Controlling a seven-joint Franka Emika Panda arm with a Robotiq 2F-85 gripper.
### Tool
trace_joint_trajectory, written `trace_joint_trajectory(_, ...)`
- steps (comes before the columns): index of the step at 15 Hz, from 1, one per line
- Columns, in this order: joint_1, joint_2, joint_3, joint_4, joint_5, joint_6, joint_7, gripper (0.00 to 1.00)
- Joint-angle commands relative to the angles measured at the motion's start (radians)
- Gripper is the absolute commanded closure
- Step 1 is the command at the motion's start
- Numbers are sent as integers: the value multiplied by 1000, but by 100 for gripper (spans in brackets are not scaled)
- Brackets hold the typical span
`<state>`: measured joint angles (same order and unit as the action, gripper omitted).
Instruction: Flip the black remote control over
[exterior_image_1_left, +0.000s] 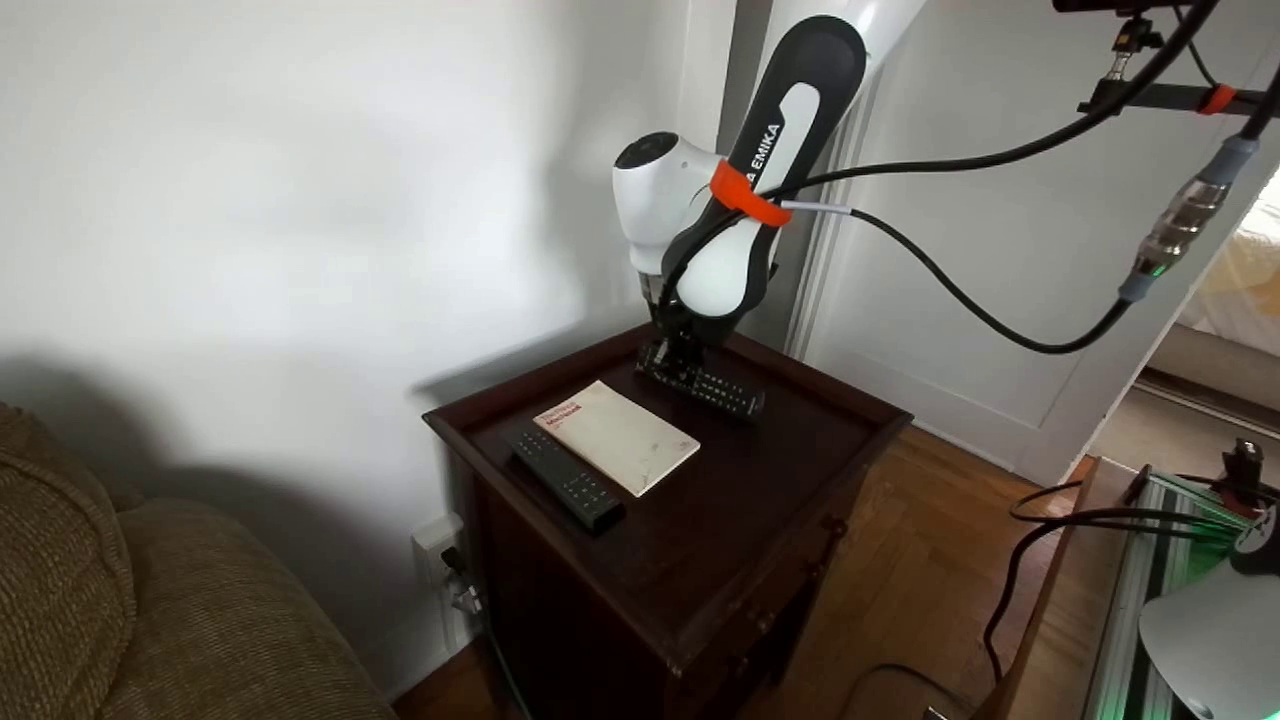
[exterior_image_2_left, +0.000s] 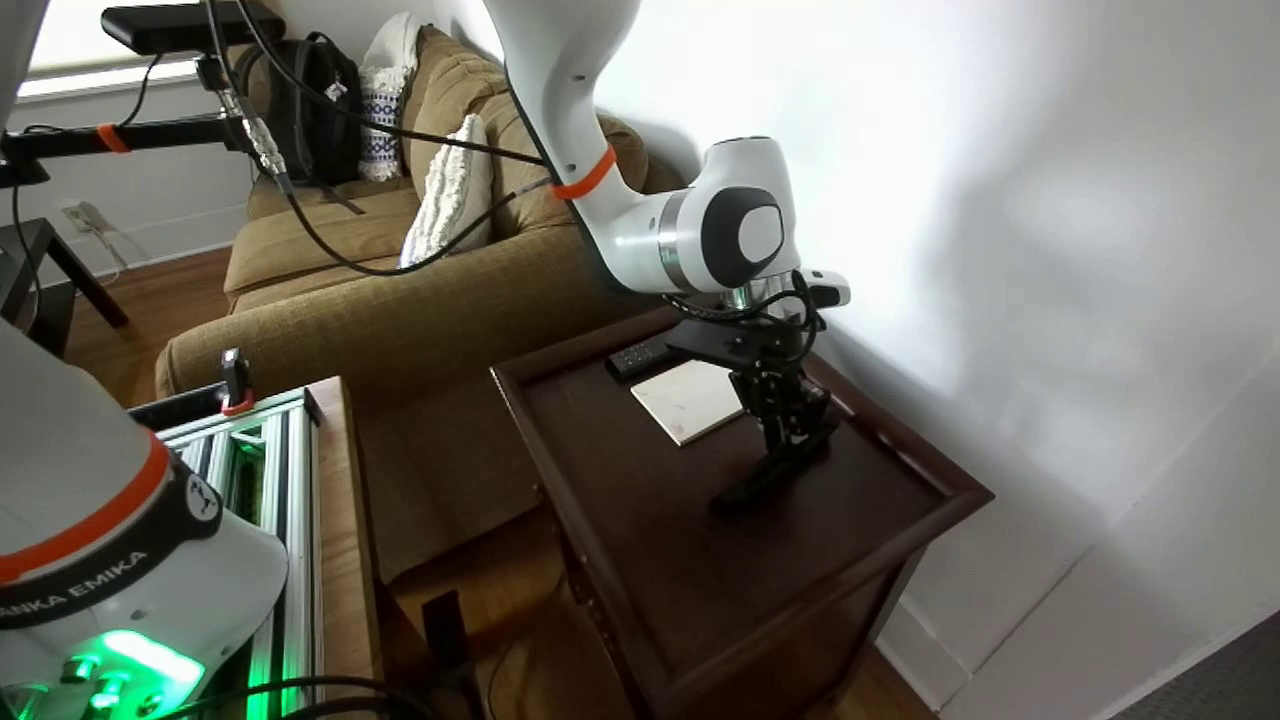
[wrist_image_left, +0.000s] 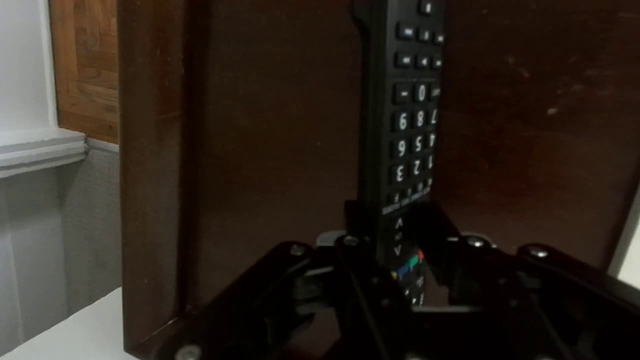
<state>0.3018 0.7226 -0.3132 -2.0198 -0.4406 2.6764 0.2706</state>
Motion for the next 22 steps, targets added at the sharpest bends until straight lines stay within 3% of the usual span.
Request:
trace_joint_trajectory(1,-54,-2,59,-2,30,8,-38,39)
trace_joint_trajectory(2,-69,-1,73,-2,38,11,-50,32)
trace_joint_trajectory(3,-84,0,88,-2,46,13,-63,39)
trace_joint_trajectory(4,-98,2,100,-2,54,14,-76,68)
trace_joint_trajectory(6,-129,4,126,1,71,15,-110,66)
trace_joint_trajectory(9,-161,1,150,2,95,9,-149,88)
trace_joint_trajectory(13,-162,-18,150,-6,100,-2,-167,90)
trace_joint_trajectory(19,-18,-10,6,9,-28,-83,-37,90)
trace_joint_trajectory(22,23,-2,-28,19,-92,-139,12,90)
